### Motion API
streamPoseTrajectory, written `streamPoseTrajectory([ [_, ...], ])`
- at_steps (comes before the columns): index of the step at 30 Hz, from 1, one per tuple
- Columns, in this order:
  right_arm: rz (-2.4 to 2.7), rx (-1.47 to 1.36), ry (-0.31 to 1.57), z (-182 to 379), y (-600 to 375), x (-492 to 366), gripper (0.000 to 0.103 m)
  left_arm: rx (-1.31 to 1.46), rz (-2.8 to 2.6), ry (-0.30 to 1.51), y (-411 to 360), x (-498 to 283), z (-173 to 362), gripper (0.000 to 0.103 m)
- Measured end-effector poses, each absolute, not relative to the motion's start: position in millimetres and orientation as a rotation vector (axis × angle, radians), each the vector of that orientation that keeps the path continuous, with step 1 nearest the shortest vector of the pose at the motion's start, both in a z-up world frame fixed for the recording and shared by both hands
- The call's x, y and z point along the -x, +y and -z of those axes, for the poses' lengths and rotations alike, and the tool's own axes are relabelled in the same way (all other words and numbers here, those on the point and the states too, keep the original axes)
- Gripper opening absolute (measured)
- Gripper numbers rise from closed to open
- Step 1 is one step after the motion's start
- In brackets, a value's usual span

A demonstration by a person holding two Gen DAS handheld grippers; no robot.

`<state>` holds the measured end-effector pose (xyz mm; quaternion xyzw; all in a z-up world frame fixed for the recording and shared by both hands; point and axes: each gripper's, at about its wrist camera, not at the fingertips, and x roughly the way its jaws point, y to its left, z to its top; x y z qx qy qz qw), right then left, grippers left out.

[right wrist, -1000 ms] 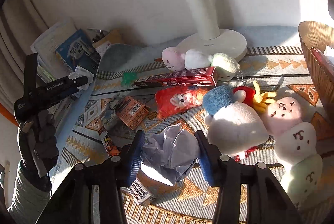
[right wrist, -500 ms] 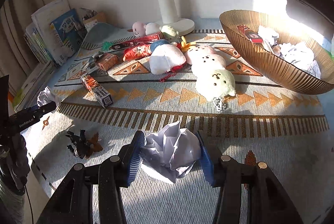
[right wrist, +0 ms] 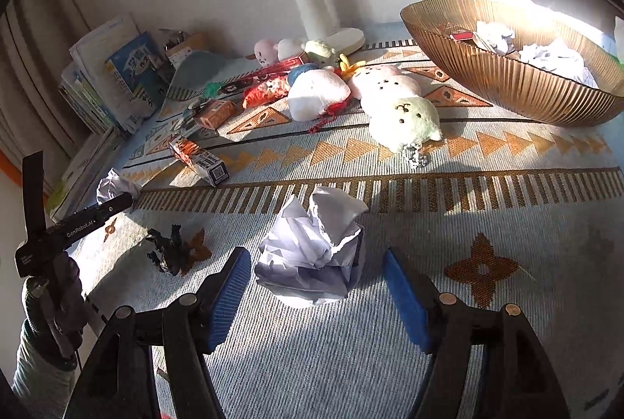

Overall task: Organize objects
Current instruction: 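Grasp a crumpled paper ball with the left gripper while the right gripper grasps another, then drop both paper balls into the amber bowl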

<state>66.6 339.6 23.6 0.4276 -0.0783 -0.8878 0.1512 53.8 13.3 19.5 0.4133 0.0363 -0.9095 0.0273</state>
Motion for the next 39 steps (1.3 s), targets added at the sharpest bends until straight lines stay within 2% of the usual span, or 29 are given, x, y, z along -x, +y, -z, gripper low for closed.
streamPoseTrajectory([
  [1,2.555,-1.235,-0.201,-23,336,-64,0.055,-1.274,2.806,0.1,14,-54,-20,0.044],
  [3,2.558,-1.223,-0.168,-25,330,-62,0.05,-1.271,2.795,0.079,17,-53,-21,0.044],
  [7,2.578,-1.145,-0.162,-48,337,-67,0.05,-1.272,2.832,0.013,35,-52,-42,0.044],
  [12,2.789,-0.912,-0.104,-133,380,-63,0.05,-1.141,3.037,-0.188,96,-33,-117,0.044],
  [17,3.015,-0.756,-0.163,-202,439,-38,0.05,-1.096,3.27,-0.232,187,13,-178,0.044],
  [20,3.091,-0.849,-0.188,-206,463,-7,0.05,-1.167,3.347,-0.206,242,51,-188,0.044],
  [24,3.049,-0.997,-0.305,-185,491,26,0.052,-1.362,3.344,-0.142,298,94,-163,0.044],
  [27,3.032,-1.062,-0.293,-170,500,43,0.052,-1.382,3.369,-0.197,331,100,-150,0.044],
  [28,3.027,-1.067,-0.27,-168,499,47,0.053,-1.387,3.372,-0.211,339,102,-146,0.051],
  [29,3.041,-1.066,-0.248,-167,499,48,0.06,-1.394,3.382,-0.211,344,102,-144,0.053],
  [30,3.06,-1.064,-0.235,-167,499,48,0.074,-1.428,3.367,-0.249,350,105,-141,0.055],
  [31,3.072,-1.051,-0.242,-167,500,46,0.077,-1.471,3.334,-0.296,354,107,-138,0.057],
  [34,3.06,-1.001,-0.27,-172,499,34,0.078,-1.493,3.333,-0.268,349,102,-140,0.057],
  [39,3.025,-0.907,-0.218,-185,473,5,0.078,-1.349,3.37,-0.21,309,75,-161,0.057],
])
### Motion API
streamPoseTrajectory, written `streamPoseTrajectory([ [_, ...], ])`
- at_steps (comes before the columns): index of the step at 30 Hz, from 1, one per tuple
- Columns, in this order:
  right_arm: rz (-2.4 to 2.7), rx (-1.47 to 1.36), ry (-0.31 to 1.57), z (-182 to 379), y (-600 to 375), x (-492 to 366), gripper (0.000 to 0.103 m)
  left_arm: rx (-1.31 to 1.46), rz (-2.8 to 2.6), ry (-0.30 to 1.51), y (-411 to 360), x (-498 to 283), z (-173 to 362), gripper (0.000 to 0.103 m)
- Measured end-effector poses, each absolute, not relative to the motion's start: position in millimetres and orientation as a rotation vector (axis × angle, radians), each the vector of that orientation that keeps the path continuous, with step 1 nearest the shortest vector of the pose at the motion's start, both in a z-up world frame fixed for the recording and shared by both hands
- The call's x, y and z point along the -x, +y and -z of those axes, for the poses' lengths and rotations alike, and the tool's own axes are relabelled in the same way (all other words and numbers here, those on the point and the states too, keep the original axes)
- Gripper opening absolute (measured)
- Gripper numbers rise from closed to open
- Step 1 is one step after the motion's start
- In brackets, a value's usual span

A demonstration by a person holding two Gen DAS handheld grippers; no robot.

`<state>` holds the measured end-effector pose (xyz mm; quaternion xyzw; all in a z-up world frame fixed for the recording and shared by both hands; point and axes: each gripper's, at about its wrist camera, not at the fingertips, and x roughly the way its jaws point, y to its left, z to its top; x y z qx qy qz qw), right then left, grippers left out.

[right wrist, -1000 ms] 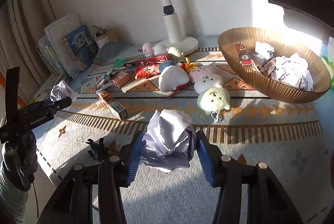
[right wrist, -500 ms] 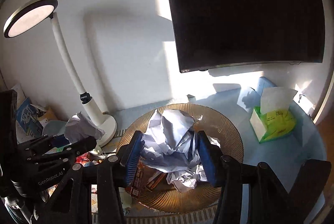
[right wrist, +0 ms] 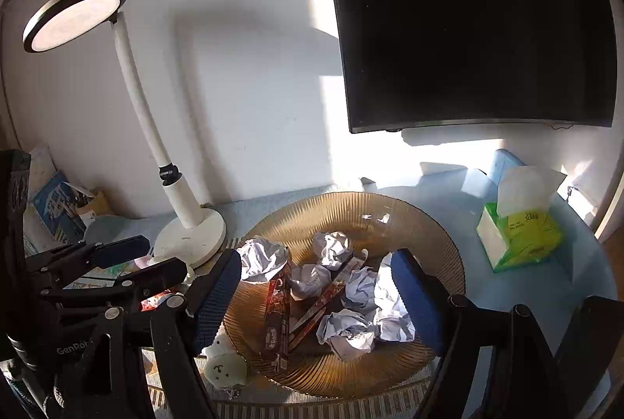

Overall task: Organize objects
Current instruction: 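Drop both paper balls into the amber bowl, then move both grippers back over the rug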

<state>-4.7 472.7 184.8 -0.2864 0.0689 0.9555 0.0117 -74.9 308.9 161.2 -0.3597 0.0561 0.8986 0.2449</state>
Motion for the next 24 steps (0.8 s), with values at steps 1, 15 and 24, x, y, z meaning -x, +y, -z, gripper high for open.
streamPoseTrajectory([
  [1,-3.012,0.887,0.215,-188,464,-2,0.078,0.962,-2.468,0.138,297,67,-167,0.057],
  [15,-3.15,1.281,0.53,-63,359,-27,0.099,1.042,-2.812,-0.048,88,-48,-136,0.082],
  [24,-3.077,1.286,-0.018,-40,309,-26,0.099,1.444,-2.947,-0.152,12,-39,-28,0.082],
])
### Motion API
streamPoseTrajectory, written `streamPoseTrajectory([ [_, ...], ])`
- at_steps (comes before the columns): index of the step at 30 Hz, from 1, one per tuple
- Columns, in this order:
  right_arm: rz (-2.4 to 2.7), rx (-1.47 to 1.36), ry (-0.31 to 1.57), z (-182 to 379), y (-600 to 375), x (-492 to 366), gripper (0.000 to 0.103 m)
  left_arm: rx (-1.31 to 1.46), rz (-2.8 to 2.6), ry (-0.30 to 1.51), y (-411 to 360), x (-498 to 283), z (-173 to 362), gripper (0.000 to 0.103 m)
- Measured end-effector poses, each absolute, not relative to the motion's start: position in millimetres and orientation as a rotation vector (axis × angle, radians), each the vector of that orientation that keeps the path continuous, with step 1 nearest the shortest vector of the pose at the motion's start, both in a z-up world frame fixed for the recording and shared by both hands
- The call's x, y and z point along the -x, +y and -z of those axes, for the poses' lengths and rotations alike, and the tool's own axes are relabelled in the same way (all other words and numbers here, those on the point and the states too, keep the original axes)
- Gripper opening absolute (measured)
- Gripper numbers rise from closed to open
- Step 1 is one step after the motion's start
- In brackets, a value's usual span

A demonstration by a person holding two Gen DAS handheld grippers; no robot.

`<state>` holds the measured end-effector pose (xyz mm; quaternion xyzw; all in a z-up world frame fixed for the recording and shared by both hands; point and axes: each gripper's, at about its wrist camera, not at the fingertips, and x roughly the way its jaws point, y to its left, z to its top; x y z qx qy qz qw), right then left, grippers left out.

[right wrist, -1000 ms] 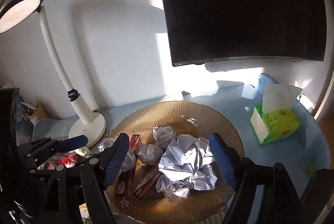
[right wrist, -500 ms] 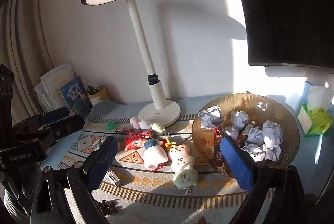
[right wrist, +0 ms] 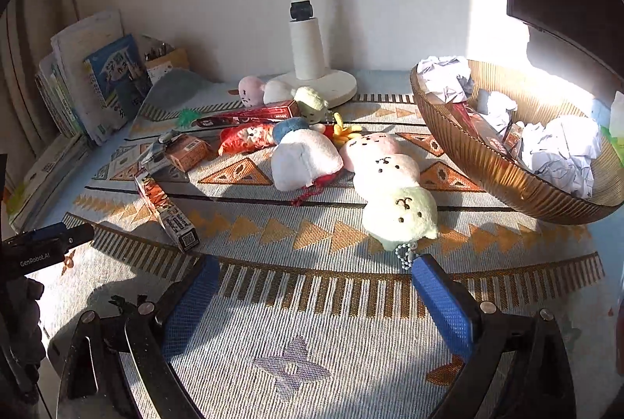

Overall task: Organize objects
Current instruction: 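Move both grippers back over the rug, then grasp the long printed pen box with the left gripper while the right grasps the stacked plush toy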

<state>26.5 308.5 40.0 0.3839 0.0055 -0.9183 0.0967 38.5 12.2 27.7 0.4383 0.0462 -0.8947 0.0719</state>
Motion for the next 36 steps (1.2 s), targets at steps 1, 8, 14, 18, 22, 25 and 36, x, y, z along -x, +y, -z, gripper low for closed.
streamPoseTrajectory([
  [1,2.717,-1.14,0.057,-38,304,-26,0.099,-1.323,2.676,0.175,9,-37,-22,0.082],
  [8,2.703,-1.198,0.05,-31,308,-20,0.099,-1.349,2.61,0.15,11,-33,-7,0.085],
  [14,2.822,-1.163,-0.093,-39,330,-24,0.099,-1.364,2.63,0.182,10,-33,-10,0.084],
  [18,2.91,-1.163,-0.237,-42,352,-24,0.099,-1.309,2.761,0.284,27,-28,-29,0.085],
  [22,2.863,-1.261,-0.154,-39,345,-5,0.082,-1.422,2.798,0.367,54,7,-33,0.087],
  [25,2.87,-1.302,-0.114,-39,346,15,0.082,-1.45,2.76,0.389,70,29,-29,0.087],
  [36,2.775,-1.419,0.023,-22,342,58,0.048,-1.431,2.631,0.135,105,38,-12,0.068],
])
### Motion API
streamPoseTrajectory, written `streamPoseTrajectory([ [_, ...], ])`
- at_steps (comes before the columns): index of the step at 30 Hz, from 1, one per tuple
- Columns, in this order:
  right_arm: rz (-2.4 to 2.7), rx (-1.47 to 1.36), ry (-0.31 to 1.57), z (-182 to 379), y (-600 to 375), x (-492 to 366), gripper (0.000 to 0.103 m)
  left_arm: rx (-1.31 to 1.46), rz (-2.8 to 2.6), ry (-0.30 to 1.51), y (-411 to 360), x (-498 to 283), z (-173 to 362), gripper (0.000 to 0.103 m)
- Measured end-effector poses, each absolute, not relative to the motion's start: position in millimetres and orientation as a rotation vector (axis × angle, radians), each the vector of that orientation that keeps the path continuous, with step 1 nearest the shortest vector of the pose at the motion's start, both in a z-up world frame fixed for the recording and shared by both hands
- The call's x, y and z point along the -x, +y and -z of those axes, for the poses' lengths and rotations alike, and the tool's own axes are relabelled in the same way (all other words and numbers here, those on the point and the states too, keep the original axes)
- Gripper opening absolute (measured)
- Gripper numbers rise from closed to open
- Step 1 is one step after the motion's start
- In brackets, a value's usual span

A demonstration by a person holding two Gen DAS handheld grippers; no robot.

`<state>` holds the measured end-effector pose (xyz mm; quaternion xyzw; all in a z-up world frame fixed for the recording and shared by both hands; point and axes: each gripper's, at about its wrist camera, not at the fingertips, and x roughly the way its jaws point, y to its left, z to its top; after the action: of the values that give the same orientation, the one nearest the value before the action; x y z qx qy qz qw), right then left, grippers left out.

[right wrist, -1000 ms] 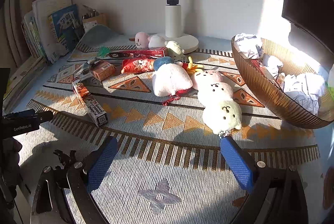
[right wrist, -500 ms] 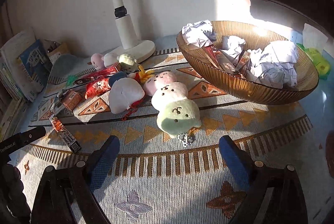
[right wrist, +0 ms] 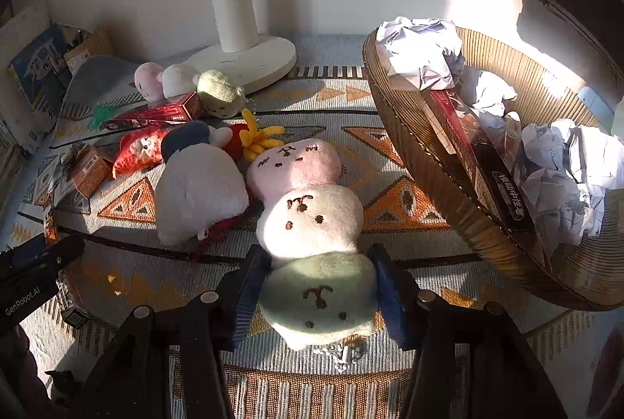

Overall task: Organize objects
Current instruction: 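Grasp the long printed pen box with the left gripper while the right grasps the stacked plush toy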

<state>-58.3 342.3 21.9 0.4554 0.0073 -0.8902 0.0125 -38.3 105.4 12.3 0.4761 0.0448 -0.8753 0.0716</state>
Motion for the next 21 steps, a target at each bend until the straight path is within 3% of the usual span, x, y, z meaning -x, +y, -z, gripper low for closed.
streamPoseTrajectory([
  [2,2.741,-1.412,-0.051,-24,343,51,0.047,-1.447,2.636,0.143,98,32,-15,0.056],
  [4,2.695,-1.419,-0.171,-27,347,38,0.047,-1.464,2.645,0.202,83,21,-19,0.036],
  [7,2.665,-1.426,-0.245,-32,349,12,0.047,-1.524,2.684,0.303,56,6,-22,0.019],
  [11,2.626,-1.428,-0.274,-34,345,-22,0.047,-1.563,2.71,0.309,22,-15,-22,0.018],
  [16,2.639,-1.457,-0.122,-29,331,-39,0.052,-1.561,2.736,0.354,-2,-25,-22,0.023],
  [18,2.627,-1.442,-0.15,-31,335,-37,0.069,-1.559,2.75,0.371,-1,-24,-23,0.033],
  [21,2.647,-1.391,-0.151,-40,335,-30,0.078,-1.534,2.744,0.319,6,-21,-22,0.034],
])
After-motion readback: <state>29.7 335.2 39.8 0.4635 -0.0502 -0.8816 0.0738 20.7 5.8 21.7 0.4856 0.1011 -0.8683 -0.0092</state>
